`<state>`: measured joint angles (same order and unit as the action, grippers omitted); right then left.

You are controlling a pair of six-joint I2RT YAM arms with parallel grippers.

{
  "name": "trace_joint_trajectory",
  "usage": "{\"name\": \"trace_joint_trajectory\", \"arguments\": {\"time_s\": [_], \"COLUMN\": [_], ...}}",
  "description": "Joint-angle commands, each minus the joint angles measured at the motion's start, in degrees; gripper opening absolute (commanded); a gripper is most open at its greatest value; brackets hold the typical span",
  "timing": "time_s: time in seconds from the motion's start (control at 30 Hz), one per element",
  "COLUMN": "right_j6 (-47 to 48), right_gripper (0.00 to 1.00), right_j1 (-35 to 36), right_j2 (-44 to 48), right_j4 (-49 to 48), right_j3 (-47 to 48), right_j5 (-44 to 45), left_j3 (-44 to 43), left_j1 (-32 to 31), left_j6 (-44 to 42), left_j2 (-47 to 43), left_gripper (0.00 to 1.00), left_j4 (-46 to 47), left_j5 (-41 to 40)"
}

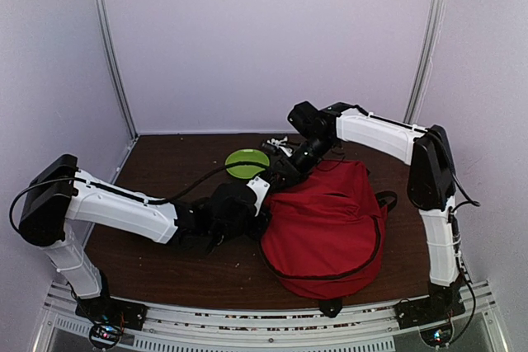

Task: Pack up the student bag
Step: Grab the lower front pocket of the student bag.

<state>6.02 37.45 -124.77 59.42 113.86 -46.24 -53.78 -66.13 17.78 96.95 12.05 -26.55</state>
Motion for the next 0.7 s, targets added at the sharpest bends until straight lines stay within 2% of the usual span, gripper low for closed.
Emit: {"name": "trace_joint_trajectory", "arguments": {"time_s": [0.0,0.1,0.27,0.47,0.5,0.67], "right_j6": [0.77,0.92,1.9,2.07,1.99,1.17], "right_gripper": [0.51,0.46,0.2,0.02,0.0,0.0], "right_j1": [1.7,2.1,2.11,0.09,-0.45,-2.75], "right_j2": [-1.95,-2.14,-1.95,2.52,3.54,7.77], "right_j4": [2.22,2.24,2.44,1.4,0.96,-1.43], "right_j3": [1.26,1.57,2.77,3.89,3.58,-0.14], "right_j5": [-2.03,-3.68,-4.85,-3.26,-2.98,-2.32], "left_j3": [-0.1,-0.1,-0.45,-0.3,-0.23,-0.4], "left_j1": [-0.14,-0.19,-0.23,-0.23,-0.23,-0.23], "left_j6": [-1.26,-1.26,-1.37,-1.04,-0.93,-0.93], "left_j2": [-2.05,-1.94,-1.67,-1.58,-1.58,-1.57], "left_gripper": [0.0,0.0,0.0,0.0,0.0,0.0], "left_j4": [3.96,4.01,3.3,2.47,2.45,1.61], "left_j5": [-3.07,-3.07,-2.99,-3.11,-3.41,-5.37]}}
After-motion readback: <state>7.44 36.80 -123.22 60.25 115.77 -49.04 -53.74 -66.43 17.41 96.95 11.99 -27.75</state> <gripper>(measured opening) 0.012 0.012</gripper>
